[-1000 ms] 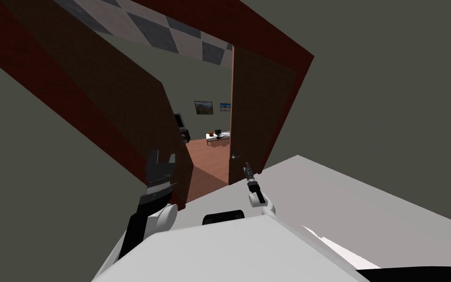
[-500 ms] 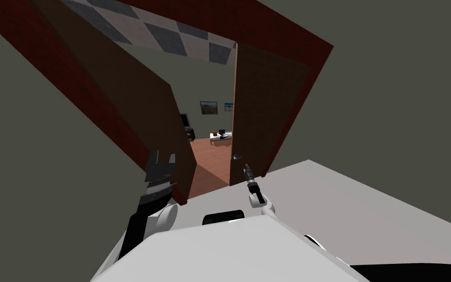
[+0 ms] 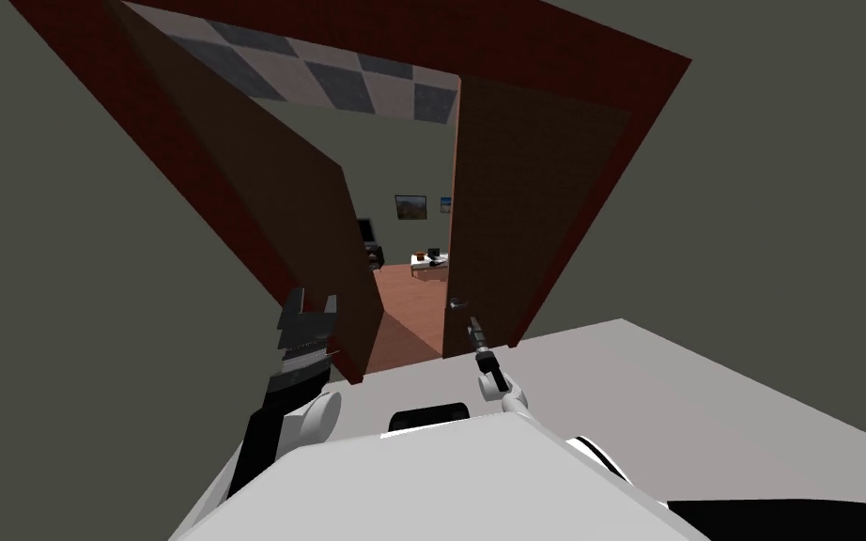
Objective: Push the door open
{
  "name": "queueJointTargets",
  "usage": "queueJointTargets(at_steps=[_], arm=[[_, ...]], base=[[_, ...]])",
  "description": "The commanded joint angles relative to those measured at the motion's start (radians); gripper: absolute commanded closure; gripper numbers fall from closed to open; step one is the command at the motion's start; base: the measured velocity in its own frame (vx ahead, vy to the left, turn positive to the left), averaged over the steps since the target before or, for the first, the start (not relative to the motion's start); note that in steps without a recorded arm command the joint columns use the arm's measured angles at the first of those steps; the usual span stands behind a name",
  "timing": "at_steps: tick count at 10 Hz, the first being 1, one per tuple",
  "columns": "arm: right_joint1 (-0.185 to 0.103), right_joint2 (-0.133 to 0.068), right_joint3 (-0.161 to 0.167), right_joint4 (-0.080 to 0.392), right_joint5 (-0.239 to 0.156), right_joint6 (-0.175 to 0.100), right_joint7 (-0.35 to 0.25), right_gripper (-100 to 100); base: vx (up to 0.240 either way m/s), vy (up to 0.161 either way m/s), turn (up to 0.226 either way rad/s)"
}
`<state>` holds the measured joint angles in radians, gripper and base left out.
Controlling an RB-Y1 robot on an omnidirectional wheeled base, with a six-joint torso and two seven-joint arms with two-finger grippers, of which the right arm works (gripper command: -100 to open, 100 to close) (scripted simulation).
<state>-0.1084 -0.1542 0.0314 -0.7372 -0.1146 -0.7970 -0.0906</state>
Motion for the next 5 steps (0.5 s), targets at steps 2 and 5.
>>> queueJointTargets(at_steps=[2,5], arm=[[-0.021,-0.002,0.001,0.052,-0.004,-0.008,0.003,-100],[-0.047,-0.005,0.003,0.118,-0.008,-0.020,0.005,-100]], base=[[-0.001,-0.064,0.134],[-0.002,-0.078,0.172]])
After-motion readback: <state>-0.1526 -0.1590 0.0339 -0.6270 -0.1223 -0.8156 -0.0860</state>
